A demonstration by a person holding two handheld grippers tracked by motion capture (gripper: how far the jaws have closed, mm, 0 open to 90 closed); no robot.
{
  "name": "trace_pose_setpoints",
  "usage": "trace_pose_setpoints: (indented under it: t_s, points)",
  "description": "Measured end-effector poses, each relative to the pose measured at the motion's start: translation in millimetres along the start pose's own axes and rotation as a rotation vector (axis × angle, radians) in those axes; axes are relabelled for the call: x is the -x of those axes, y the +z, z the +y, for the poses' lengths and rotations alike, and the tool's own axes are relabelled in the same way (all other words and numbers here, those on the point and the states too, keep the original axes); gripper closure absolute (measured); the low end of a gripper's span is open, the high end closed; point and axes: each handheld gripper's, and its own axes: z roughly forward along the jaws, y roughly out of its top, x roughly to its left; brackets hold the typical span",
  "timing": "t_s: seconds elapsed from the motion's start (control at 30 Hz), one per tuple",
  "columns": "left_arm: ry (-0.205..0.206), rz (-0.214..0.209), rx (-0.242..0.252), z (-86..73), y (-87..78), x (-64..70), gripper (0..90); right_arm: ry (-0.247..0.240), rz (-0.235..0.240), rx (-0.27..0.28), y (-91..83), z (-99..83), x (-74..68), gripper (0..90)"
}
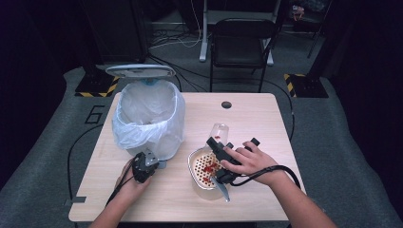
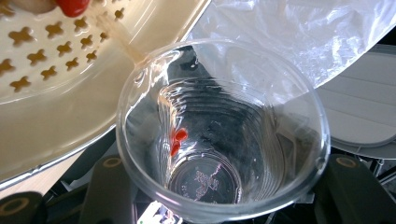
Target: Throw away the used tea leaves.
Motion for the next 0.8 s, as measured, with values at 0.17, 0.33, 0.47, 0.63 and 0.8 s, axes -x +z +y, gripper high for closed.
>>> trace_pose_setpoints:
  t_s: [0.17, 0.33, 0.47, 0.63, 0.8]
  points:
    - [0.001, 0.001, -0.002, 0.1, -0.1, 0.1, 90.0, -0.032, 0.011, -0.008, -0.5, -2.0, 2.9, 42.8]
    - [-0.003, 0.014, 0.008, -0.2, 0.7, 1.1, 90.0, -0.016, 0.003, -0.006, -1.0, -2.3, 2.3, 42.8]
    - [0.001, 0.003, -0.001, 0.1, 0.0, 0.2, 90.0, -0.089, 0.032, -0.014, -2.1, -3.8, 6.6, 42.9]
    - [-0.001, 0.002, -0.001, 0.1, 0.0, 0.4, 90.0, -0.09, 0.03, -0.01, -2.5, -3.5, 7.7, 42.8]
    - [0.0, 0.007, -0.002, 0.1, -0.1, 0.6, 90.0, -0.086, 0.025, -0.009, -2.7, -3.5, 8.8, 42.8]
